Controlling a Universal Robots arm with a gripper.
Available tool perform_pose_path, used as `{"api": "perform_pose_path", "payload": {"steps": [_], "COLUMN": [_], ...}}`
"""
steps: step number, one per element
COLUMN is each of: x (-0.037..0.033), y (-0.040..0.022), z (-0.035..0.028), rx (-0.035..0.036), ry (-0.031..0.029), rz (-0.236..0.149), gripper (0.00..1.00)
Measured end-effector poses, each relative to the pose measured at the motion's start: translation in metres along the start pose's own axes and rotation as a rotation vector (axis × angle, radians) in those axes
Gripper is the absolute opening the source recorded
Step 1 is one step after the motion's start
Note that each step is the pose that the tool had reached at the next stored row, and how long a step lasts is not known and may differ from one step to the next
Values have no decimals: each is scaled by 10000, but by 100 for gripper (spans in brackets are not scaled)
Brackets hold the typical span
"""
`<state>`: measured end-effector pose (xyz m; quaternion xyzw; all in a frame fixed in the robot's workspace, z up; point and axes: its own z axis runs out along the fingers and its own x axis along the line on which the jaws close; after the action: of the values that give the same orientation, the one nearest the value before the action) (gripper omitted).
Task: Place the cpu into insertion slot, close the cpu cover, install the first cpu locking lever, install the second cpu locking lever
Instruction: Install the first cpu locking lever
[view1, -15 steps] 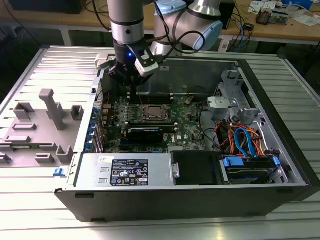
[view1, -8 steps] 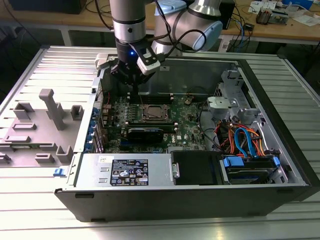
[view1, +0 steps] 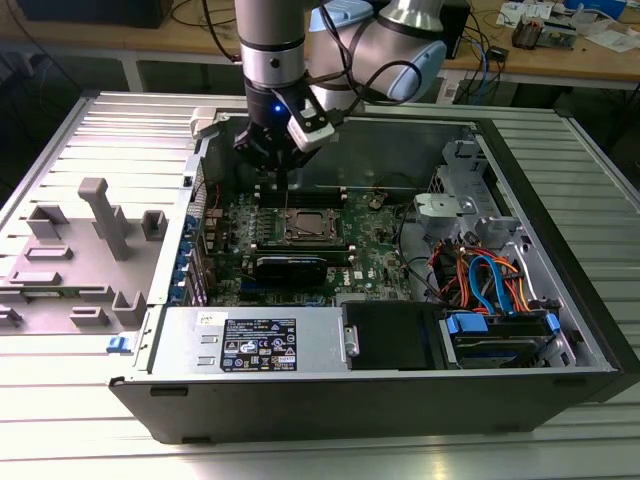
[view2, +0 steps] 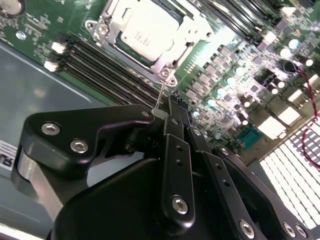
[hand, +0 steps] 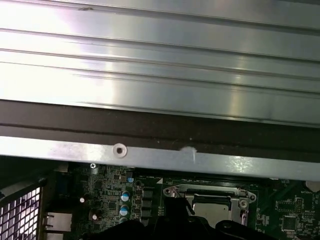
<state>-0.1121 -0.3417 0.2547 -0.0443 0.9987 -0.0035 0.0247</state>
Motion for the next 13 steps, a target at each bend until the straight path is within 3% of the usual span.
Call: {"api": "perform_pose_path", "payload": {"steps": [5,13], "x": [-88,-89], "y": [-7,-7], "z": [23,42], "rx": [0,1], "ry": [0,-1], "rz": [0,0], "gripper": [11,11]}}
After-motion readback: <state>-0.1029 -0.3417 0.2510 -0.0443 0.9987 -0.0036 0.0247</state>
